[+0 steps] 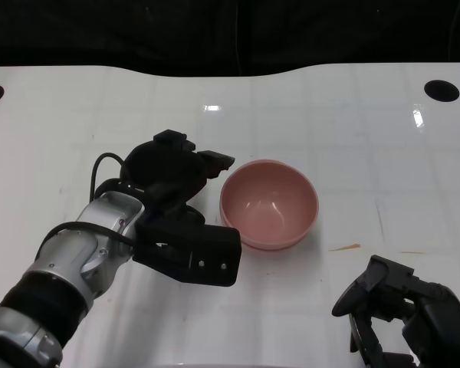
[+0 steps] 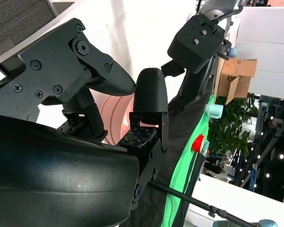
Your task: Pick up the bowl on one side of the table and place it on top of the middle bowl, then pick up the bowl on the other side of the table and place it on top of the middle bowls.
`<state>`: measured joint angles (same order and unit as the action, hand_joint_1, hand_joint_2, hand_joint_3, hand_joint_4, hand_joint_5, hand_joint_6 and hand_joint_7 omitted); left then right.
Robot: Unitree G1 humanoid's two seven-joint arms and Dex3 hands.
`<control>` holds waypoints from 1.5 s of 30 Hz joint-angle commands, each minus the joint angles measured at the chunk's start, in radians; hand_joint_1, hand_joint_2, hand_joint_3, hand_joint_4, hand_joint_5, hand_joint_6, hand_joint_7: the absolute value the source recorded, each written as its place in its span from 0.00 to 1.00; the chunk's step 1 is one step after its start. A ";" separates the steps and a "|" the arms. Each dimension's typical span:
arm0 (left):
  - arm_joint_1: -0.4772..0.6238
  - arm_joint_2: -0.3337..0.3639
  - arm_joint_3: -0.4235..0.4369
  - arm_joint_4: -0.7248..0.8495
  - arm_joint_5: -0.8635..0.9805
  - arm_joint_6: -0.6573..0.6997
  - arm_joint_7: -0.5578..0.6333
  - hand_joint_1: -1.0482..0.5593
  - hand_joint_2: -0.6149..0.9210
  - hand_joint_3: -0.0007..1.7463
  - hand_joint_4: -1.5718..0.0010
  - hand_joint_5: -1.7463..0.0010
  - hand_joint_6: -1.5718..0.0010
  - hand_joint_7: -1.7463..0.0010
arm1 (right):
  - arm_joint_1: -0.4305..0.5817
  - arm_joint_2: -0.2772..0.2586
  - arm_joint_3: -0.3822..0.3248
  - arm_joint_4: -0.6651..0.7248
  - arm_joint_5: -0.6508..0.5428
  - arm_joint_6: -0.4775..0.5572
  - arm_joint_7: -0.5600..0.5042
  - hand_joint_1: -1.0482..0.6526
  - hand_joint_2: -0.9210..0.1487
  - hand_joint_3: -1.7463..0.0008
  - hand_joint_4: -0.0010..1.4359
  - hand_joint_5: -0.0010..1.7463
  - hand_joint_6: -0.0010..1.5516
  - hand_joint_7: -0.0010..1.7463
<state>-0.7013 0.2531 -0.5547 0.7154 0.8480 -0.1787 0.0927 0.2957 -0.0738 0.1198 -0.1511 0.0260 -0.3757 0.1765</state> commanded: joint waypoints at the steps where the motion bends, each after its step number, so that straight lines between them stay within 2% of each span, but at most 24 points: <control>1: -0.006 0.016 0.007 0.004 -0.005 -0.006 0.036 0.37 1.00 0.02 0.90 0.74 0.76 1.00 | 0.006 0.001 -0.008 -0.007 0.007 -0.004 -0.004 0.52 0.40 0.29 0.54 0.98 0.48 0.78; 11: 0.073 0.046 0.049 -0.114 -0.015 0.033 0.079 0.39 1.00 0.02 0.87 0.73 0.80 1.00 | 0.004 0.001 -0.009 -0.009 0.004 -0.003 -0.005 0.52 0.40 0.29 0.53 0.98 0.48 0.78; 15: 0.201 0.077 0.125 -0.278 -0.041 0.038 0.156 0.41 1.00 0.02 0.82 0.70 0.77 0.98 | 0.004 0.000 -0.009 -0.007 0.009 -0.001 -0.001 0.52 0.40 0.29 0.53 0.98 0.48 0.78; 20: 0.320 0.106 0.199 -0.407 -0.090 -0.011 0.205 0.46 1.00 0.02 0.78 0.53 0.67 0.96 | 0.004 0.001 -0.005 -0.013 -0.001 0.001 -0.005 0.53 0.40 0.28 0.53 0.99 0.48 0.78; 21: 0.342 0.109 0.214 -0.429 -0.101 -0.023 0.212 0.47 1.00 0.04 0.77 0.39 0.62 0.95 | 0.006 0.001 -0.005 -0.017 -0.001 0.006 -0.006 0.53 0.40 0.28 0.53 0.99 0.48 0.78; 22: 0.368 0.113 0.229 -0.449 -0.112 -0.043 0.230 0.47 1.00 0.04 0.77 0.33 0.60 0.94 | 0.007 0.001 -0.004 -0.018 -0.001 0.007 -0.006 0.53 0.40 0.28 0.53 0.99 0.48 0.78; 23: 0.390 0.115 0.243 -0.463 -0.121 -0.063 0.247 0.47 1.00 0.04 0.75 0.28 0.56 0.92 | 0.008 0.002 -0.004 -0.019 -0.001 0.009 -0.006 0.53 0.40 0.28 0.53 0.99 0.48 0.79; 25: 0.435 0.114 0.267 -0.483 -0.140 -0.105 0.284 0.47 1.00 0.04 0.72 0.24 0.52 0.90 | 0.008 0.002 -0.004 -0.021 0.000 0.012 -0.006 0.53 0.40 0.28 0.53 0.98 0.48 0.79; 26: 0.457 0.112 0.278 -0.494 -0.148 -0.121 0.297 0.46 1.00 0.05 0.72 0.19 0.53 0.81 | 0.008 0.002 -0.004 -0.021 0.000 0.012 -0.006 0.52 0.40 0.28 0.53 0.98 0.48 0.79; 27: 0.485 0.109 0.292 -0.506 -0.166 -0.148 0.312 0.45 1.00 0.07 0.72 0.12 0.61 0.62 | 0.008 0.001 -0.004 -0.019 -0.001 0.008 -0.005 0.52 0.40 0.28 0.54 0.98 0.48 0.79; 28: 0.509 0.106 0.304 -0.517 -0.183 -0.173 0.323 0.46 1.00 0.07 0.70 0.10 0.63 0.52 | 0.007 0.000 -0.004 -0.017 -0.002 0.005 -0.005 0.52 0.40 0.28 0.53 0.98 0.48 0.79; 30: 0.547 0.101 0.324 -0.528 -0.216 -0.229 0.341 0.47 1.00 0.08 0.65 0.11 0.64 0.42 | 0.005 -0.001 -0.005 -0.015 -0.001 0.002 -0.003 0.53 0.40 0.28 0.53 0.98 0.48 0.79; 34: 0.640 0.081 0.369 -0.544 -0.362 -0.374 0.321 0.51 1.00 0.10 0.57 0.13 0.58 0.36 | 0.004 0.002 -0.002 -0.014 0.000 0.002 -0.004 0.53 0.40 0.28 0.53 0.99 0.48 0.79; 35: 0.670 0.072 0.378 -0.555 -0.403 -0.397 0.306 0.53 0.97 0.15 0.54 0.13 0.55 0.37 | 0.005 0.002 -0.002 -0.019 -0.003 0.008 -0.006 0.53 0.40 0.28 0.53 0.99 0.48 0.79; 36: 0.701 0.063 0.385 -0.570 -0.441 -0.413 0.288 0.54 0.86 0.35 0.51 0.13 0.50 0.38 | 0.006 0.001 -0.002 -0.022 -0.007 0.012 -0.007 0.52 0.39 0.29 0.53 0.99 0.48 0.79; 38: 0.749 0.051 0.395 -0.590 -0.494 -0.447 0.258 0.55 0.76 0.54 0.48 0.11 0.47 0.37 | 0.006 0.001 -0.002 -0.024 -0.010 0.013 -0.008 0.52 0.39 0.29 0.53 0.99 0.48 0.79; 41: 0.813 0.037 0.406 -0.629 -0.596 -0.471 0.185 0.57 0.71 0.67 0.48 0.11 0.46 0.34 | 0.003 0.003 -0.003 -0.019 -0.011 0.011 -0.008 0.52 0.39 0.28 0.53 0.98 0.47 0.79; 45: 0.912 0.005 0.408 -0.724 -0.791 -0.430 0.053 0.55 0.70 0.72 0.48 0.05 0.45 0.27 | 0.000 0.007 -0.001 -0.017 -0.008 0.017 -0.009 0.52 0.39 0.29 0.53 0.98 0.48 0.79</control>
<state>0.1820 0.2622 -0.1529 0.0243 0.1047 -0.6201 0.1815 0.2972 -0.0695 0.1233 -0.1593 0.0099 -0.3634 0.1730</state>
